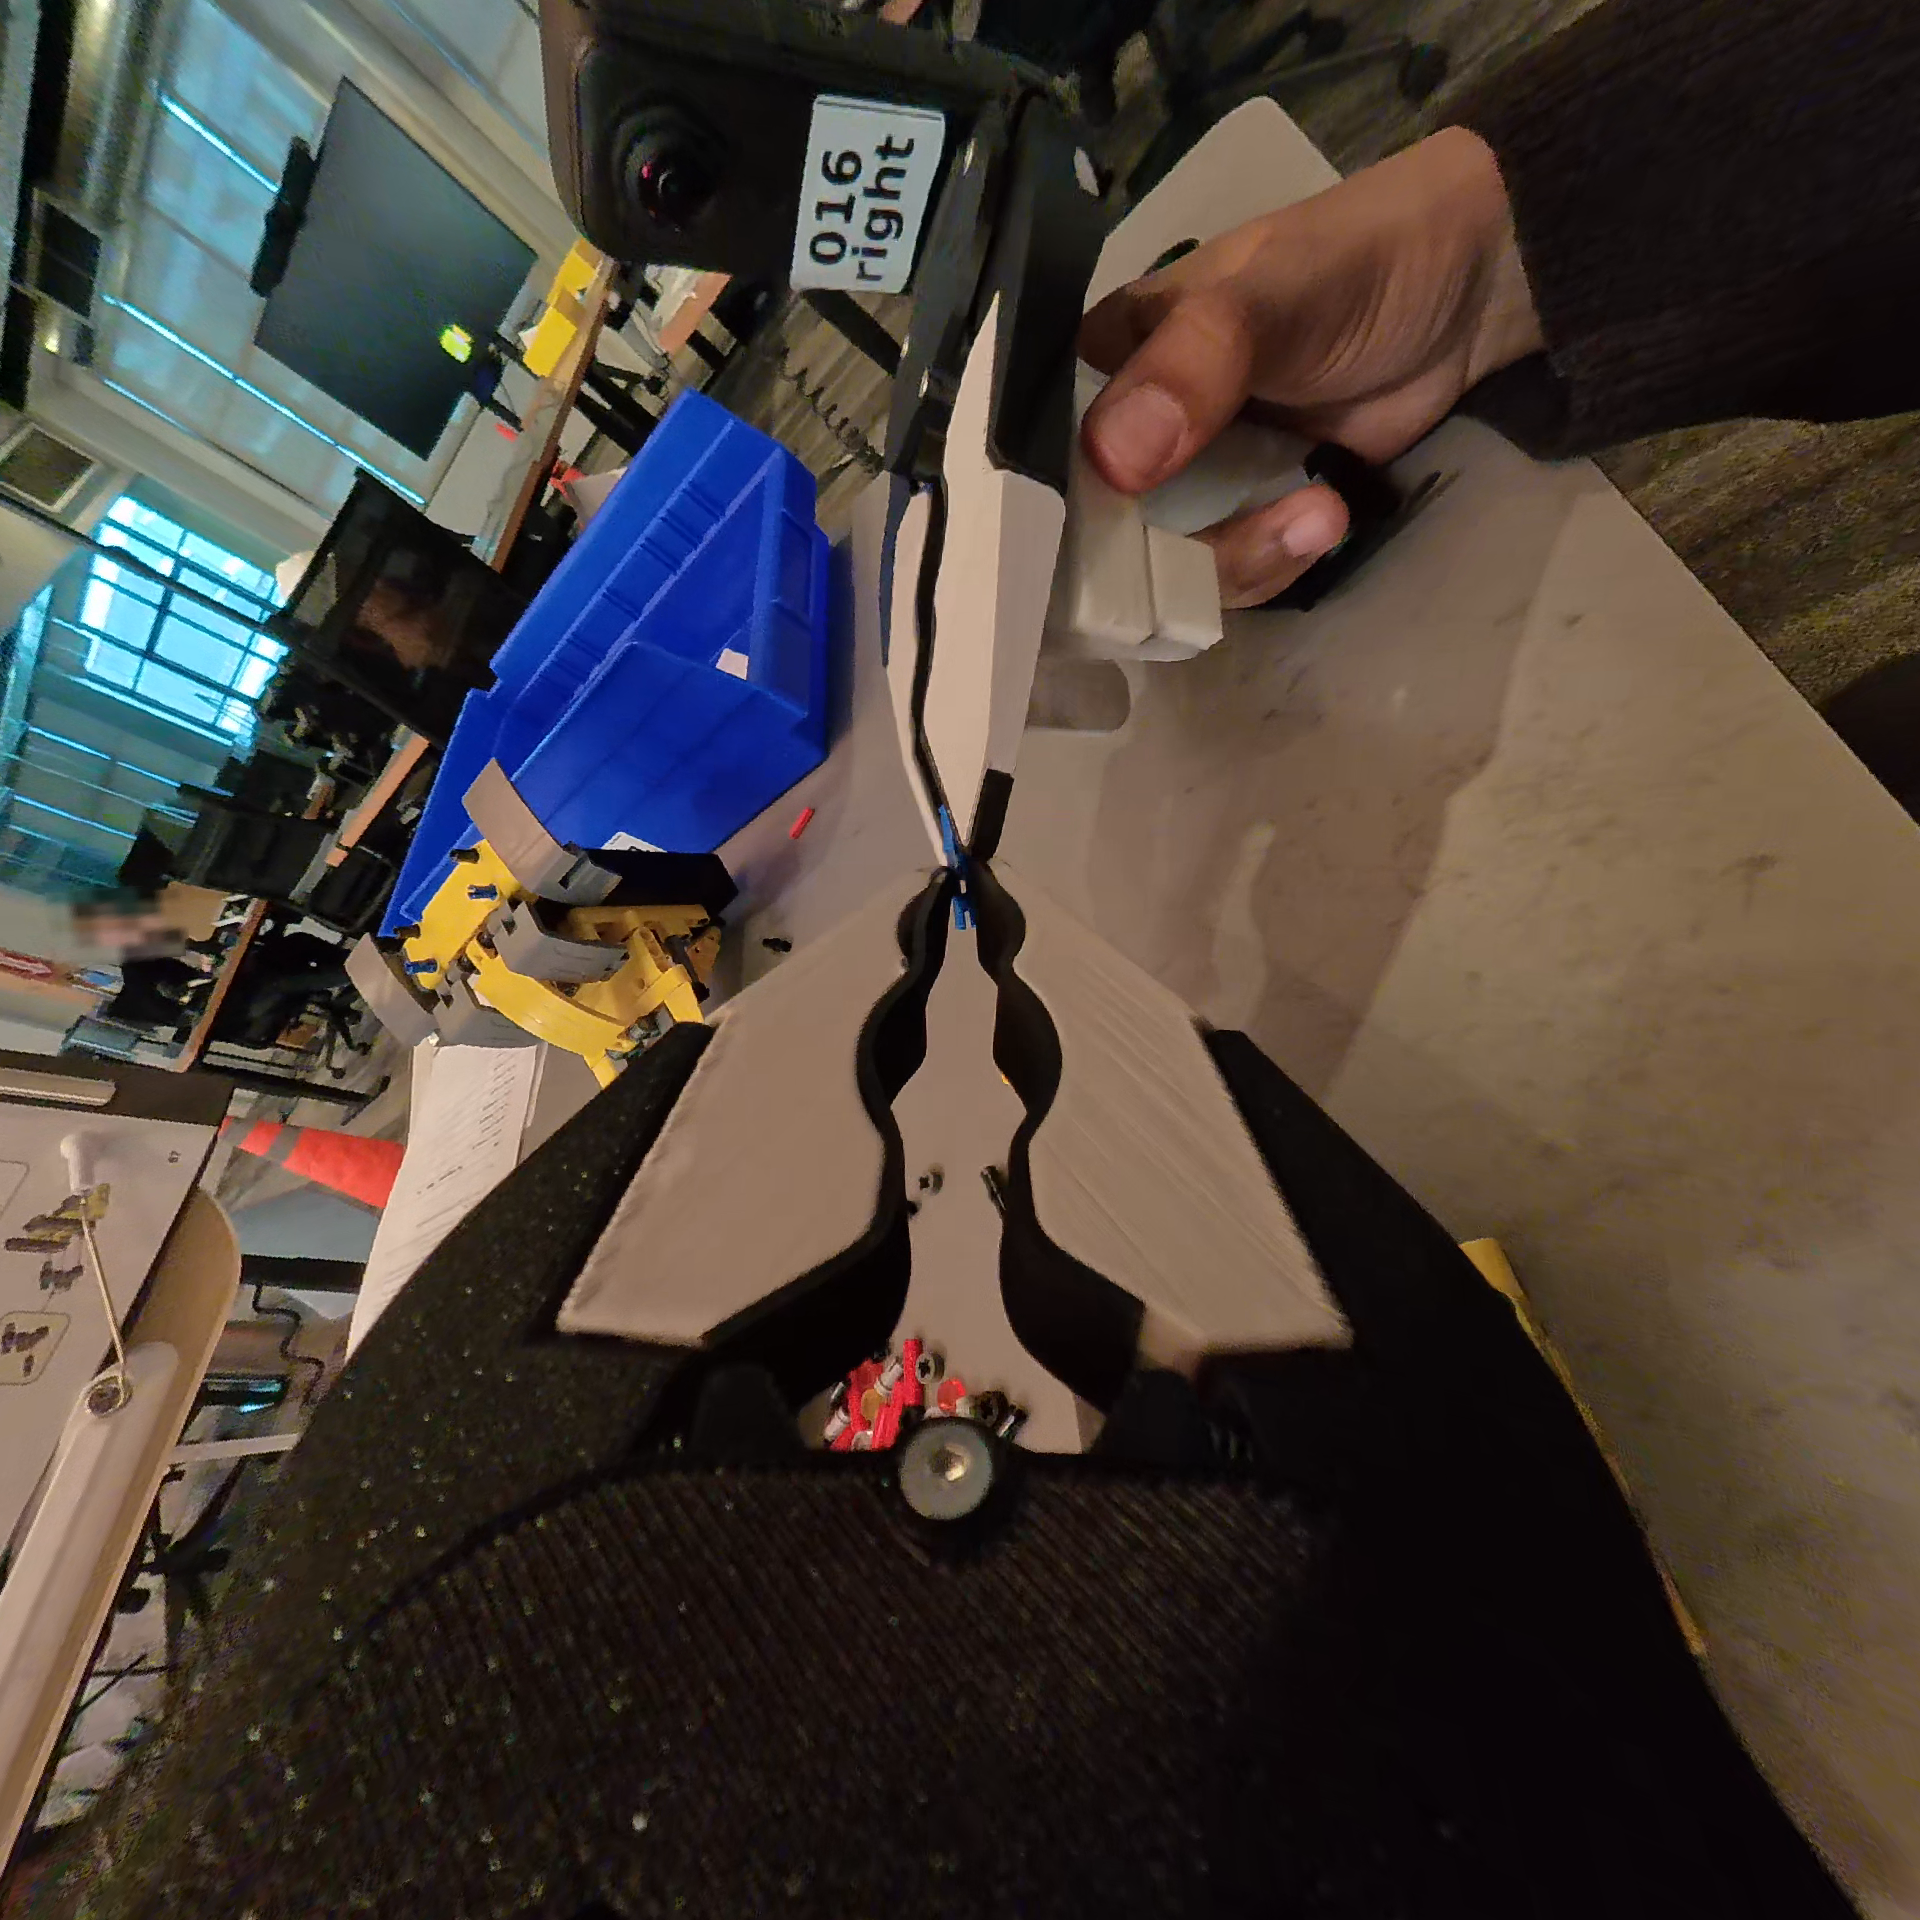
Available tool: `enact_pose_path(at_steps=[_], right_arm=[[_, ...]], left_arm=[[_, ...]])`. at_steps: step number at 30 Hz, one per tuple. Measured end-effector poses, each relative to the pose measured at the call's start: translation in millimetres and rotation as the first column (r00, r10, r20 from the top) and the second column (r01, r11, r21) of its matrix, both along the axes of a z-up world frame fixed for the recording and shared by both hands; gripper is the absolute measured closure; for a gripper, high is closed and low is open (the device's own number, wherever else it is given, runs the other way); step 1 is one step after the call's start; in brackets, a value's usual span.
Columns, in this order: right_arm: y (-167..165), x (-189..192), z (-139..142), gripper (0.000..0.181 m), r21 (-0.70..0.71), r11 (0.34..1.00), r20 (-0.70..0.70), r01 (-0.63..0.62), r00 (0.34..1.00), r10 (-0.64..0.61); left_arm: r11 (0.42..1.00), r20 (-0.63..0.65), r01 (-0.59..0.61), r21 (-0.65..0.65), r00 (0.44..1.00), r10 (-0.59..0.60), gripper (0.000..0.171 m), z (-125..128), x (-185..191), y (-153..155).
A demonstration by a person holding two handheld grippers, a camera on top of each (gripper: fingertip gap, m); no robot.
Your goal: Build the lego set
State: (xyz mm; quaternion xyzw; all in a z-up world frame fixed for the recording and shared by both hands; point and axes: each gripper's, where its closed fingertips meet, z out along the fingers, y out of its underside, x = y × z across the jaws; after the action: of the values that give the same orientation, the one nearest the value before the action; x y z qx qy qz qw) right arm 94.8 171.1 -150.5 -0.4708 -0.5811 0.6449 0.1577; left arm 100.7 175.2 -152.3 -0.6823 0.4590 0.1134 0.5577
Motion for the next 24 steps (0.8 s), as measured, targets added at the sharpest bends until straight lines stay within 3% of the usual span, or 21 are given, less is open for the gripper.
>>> enact_pose_path(at_steps=[5, 6, 10, 12, 16, 18, 20, 24], right_arm=[[1.2, 0.5, 1.1, 0.177, 0.002, 1.0, -0.008, 0.009, 1.0, -0.009], [5.8, -0.9, 2.1, 0.177, -0.001, 0.999, -0.014, 0.039, 0.999, -0.039], [49.6, -3.0, 7.9, 0.177, 0.049, 0.951, -0.071, 0.304, 0.951, -0.301], [64.2, -1.2, 8.3, 0.177, 0.068, 0.922, -0.081, 0.382, 0.923, -0.376], [67.9, -3.5, 4.1, 0.177, 0.089, 0.911, -0.058, 0.402, 0.916, -0.398], [73.2, -3.0, 5.3, 0.177, 0.125, 0.887, -0.079, 0.445, 0.895, -0.439], [78.8, -0.1, 9.5, 0.177, 0.172, 0.85, -0.128, 0.498, 0.867, -0.482], [86.4, 8.9, 11.6, 0.177, 0.295, 0.744, -0.199, 0.6, 0.8, -0.566]], left_arm=[[0.999, 0.079, -0.025, -0.046, 0.997, 0.028, 0.169, 0.0, -0.9, 0.7], [0.994, 0.118, -0.036, -0.098, 0.992, 0.048, 0.157, -3.3, -2.4, 1.4], [0.94, 0.21, -0.143, -0.309, 0.954, 0.214, 0.128, -27.4, -22.3, 12.4], [0.908, 0.211, -0.189, -0.374, 0.936, 0.282, 0.124, -40.8, -27.9, 17.7], [0.856, 0.282, -0.217, -0.468, 0.882, 0.378, 0.135, -48.2, -26.8, 31.8], [0.806, 0.299, -0.203, -0.557, 0.856, 0.422, 0.133, -55.1, -27.0, 37.3], [0.775, 0.27, -0.184, -0.604, 0.868, 0.416, 0.131, -62.0, -25.9, 39.3], [0.772, 0.161, -0.217, -0.597, 0.911, 0.381, 0.139, -71.1, -25.8, 45.4]])
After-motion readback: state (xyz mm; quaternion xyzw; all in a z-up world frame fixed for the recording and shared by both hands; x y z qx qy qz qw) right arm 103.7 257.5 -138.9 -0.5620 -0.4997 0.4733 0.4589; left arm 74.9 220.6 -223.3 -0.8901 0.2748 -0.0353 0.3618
